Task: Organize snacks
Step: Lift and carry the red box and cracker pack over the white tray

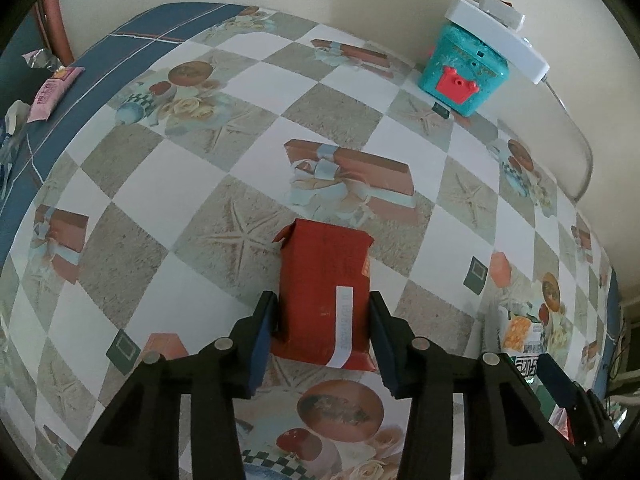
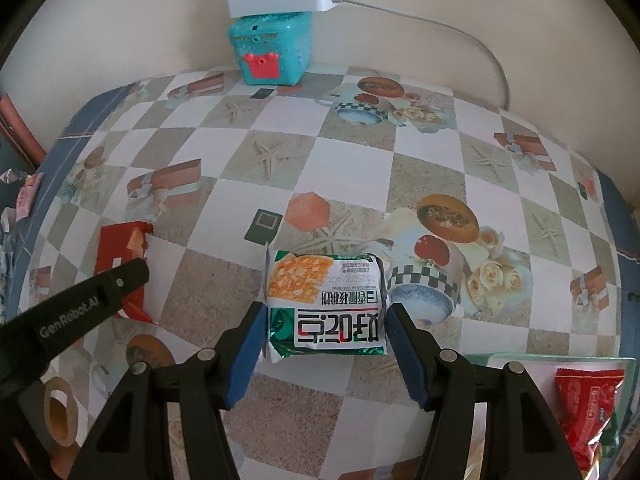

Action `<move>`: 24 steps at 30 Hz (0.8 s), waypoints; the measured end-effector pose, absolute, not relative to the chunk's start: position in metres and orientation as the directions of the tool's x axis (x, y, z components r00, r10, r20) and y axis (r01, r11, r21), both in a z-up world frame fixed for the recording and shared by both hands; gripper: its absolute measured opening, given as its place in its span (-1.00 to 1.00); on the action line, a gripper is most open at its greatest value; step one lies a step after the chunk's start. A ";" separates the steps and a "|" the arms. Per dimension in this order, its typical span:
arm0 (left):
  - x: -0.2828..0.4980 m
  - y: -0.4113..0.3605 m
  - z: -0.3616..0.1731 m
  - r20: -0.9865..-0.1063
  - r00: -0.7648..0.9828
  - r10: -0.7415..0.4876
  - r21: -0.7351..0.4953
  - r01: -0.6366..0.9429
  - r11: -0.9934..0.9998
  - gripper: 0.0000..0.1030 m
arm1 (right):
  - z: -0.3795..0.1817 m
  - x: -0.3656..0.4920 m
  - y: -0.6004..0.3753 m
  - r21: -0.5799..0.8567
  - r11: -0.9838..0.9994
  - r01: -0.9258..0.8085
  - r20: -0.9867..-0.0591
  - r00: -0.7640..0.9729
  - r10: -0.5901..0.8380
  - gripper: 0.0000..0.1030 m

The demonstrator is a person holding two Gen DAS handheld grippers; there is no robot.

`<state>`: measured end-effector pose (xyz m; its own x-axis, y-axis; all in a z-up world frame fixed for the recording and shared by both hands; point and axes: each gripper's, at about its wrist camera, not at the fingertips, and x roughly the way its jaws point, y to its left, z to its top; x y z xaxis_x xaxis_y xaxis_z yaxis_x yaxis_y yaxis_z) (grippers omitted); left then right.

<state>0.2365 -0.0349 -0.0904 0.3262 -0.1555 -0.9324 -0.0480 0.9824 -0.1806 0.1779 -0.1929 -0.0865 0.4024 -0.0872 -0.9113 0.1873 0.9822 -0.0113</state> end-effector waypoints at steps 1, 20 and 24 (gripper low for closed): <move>0.236 -0.036 -0.091 -0.934 0.325 -0.150 -0.175 -0.047 0.984 -0.10 | -0.087 0.178 -0.192 -0.021 0.982 0.190 -0.911 0.401 -0.097 0.24; 0.228 -0.032 -0.090 -0.946 0.295 -0.134 -0.153 -0.044 0.987 -0.12 | -0.084 0.175 -0.181 -0.060 0.972 0.227 -0.901 0.406 -0.151 0.10; 0.225 -0.030 -0.092 -0.951 0.275 -0.142 -0.162 -0.051 0.986 -0.13 | -0.082 0.166 -0.178 -0.044 0.971 0.233 -0.904 0.405 -0.139 0.09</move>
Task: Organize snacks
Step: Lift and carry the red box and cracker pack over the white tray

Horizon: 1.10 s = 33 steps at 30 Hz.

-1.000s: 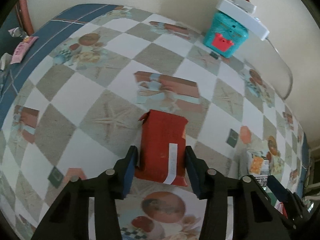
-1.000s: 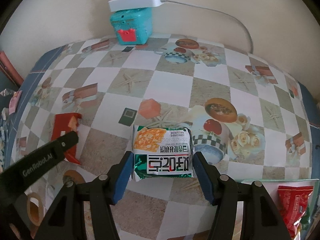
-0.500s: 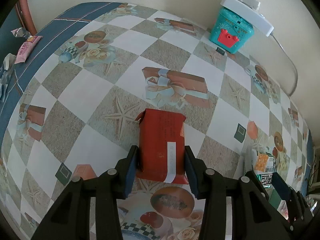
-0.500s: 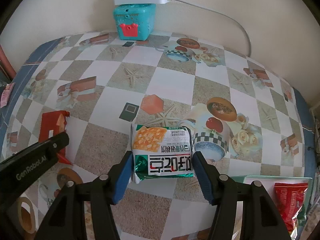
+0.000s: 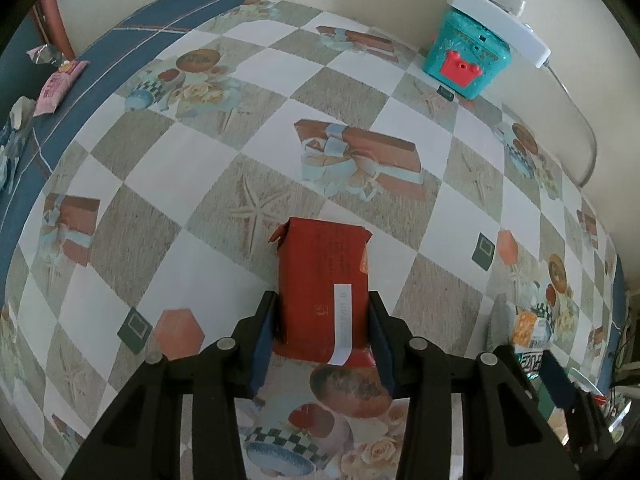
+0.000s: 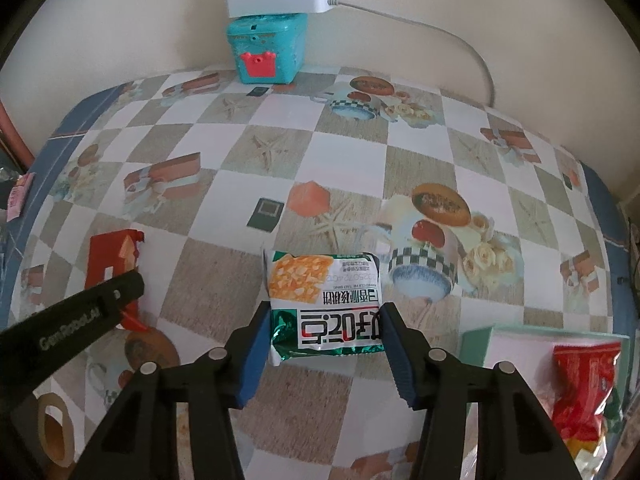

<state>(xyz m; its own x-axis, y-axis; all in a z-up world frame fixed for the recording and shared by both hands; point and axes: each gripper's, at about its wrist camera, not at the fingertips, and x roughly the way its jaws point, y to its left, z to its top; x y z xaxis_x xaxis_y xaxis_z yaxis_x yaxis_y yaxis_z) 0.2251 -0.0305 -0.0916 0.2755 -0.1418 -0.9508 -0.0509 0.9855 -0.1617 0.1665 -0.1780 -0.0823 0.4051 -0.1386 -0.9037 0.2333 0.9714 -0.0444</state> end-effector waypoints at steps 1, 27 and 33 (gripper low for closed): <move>0.224 -0.030 -0.092 -0.951 0.272 -0.150 -0.169 -0.049 0.984 -0.13 | -0.082 0.163 -0.177 -0.041 0.971 0.238 -0.905 0.403 -0.137 0.09; 0.144 -0.016 -0.053 -0.961 0.193 -0.200 -0.223 -0.102 0.970 -0.13 | -0.019 0.046 -0.170 0.116 0.918 0.379 -0.848 0.519 -0.107 0.08; 0.127 -0.018 -0.027 -0.949 0.245 -0.197 -0.224 -0.087 0.971 -0.13 | -0.001 0.020 -0.176 0.143 0.894 0.424 -0.830 0.544 -0.125 0.08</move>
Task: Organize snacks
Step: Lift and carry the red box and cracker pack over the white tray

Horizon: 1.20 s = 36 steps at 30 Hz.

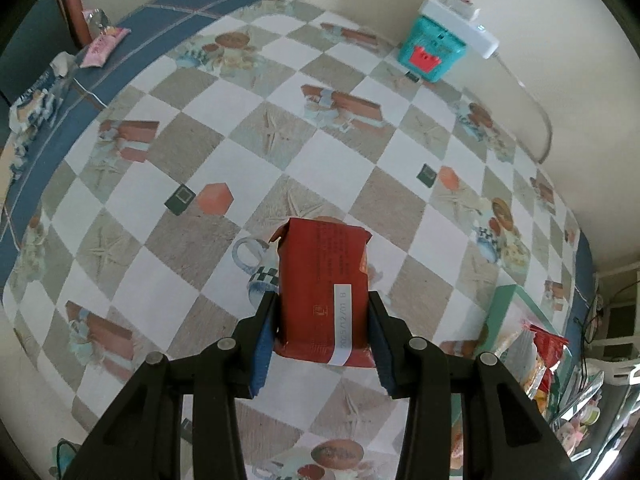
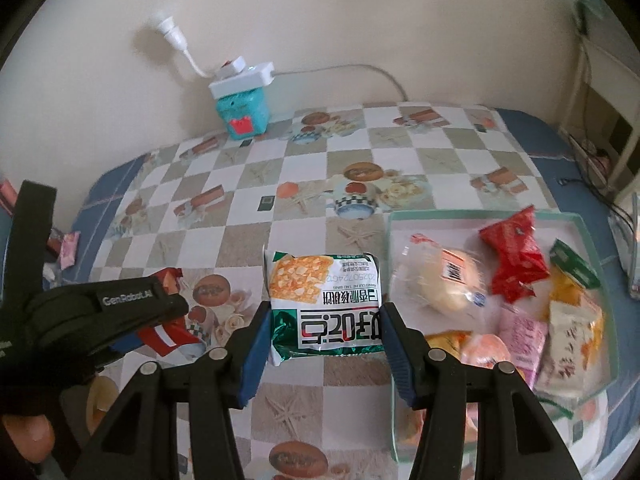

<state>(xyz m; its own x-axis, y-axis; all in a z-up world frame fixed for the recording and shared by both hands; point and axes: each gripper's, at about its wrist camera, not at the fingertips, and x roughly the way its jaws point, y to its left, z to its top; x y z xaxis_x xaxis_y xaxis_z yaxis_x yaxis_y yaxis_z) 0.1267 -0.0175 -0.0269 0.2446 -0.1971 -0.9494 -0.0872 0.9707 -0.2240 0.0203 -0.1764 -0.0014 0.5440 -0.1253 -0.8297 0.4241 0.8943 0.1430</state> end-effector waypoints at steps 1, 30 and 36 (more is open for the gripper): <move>0.125 -0.018 -0.023 -0.947 0.253 -0.196 -0.223 -0.084 0.971 -0.13 | 0.000 0.017 -0.178 0.150 0.889 0.432 -0.828 0.546 -0.126 0.08; 0.081 -0.065 0.032 -0.902 0.375 -0.215 -0.214 0.044 0.976 -0.13 | 0.019 -0.080 -0.296 0.224 0.694 0.685 -0.820 0.517 -0.246 0.08; 0.062 -0.104 0.036 -0.900 0.367 -0.234 -0.198 0.134 0.971 -0.13 | 0.014 -0.105 -0.331 0.248 0.625 0.740 -0.827 0.497 -0.261 0.08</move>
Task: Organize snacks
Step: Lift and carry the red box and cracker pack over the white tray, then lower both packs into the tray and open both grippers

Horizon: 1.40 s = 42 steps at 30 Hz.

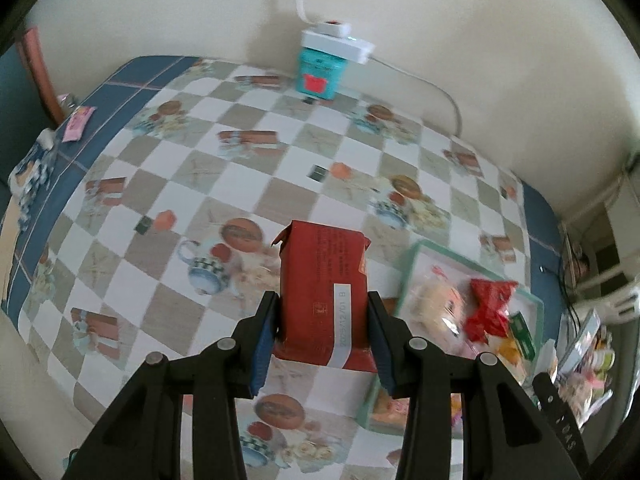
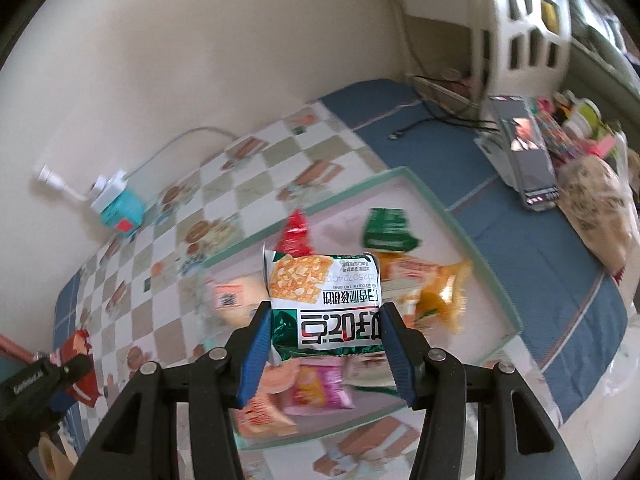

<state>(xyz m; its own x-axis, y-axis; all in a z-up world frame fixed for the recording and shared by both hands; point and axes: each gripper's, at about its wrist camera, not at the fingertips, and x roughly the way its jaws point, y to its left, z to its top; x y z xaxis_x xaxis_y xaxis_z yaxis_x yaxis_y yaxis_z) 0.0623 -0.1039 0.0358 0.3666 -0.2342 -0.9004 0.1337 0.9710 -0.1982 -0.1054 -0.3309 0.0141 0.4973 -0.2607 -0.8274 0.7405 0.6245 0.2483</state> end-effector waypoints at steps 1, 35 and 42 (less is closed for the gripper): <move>0.060 -0.109 0.036 -0.901 0.363 -0.237 -0.197 0.144 0.970 -0.13 | 0.013 -0.110 -0.337 0.252 0.611 0.750 -0.828 0.494 -0.264 0.08; 0.020 -0.235 0.019 -0.916 0.293 -0.275 -0.156 0.373 0.915 -0.13 | -0.017 -0.131 -0.393 0.203 0.544 0.814 -0.868 0.407 -0.284 0.09; 0.045 -0.206 0.010 -0.920 0.258 -0.294 -0.216 0.292 0.932 -0.13 | -0.027 -0.111 -0.378 0.192 0.600 0.777 -0.882 0.404 -0.242 0.09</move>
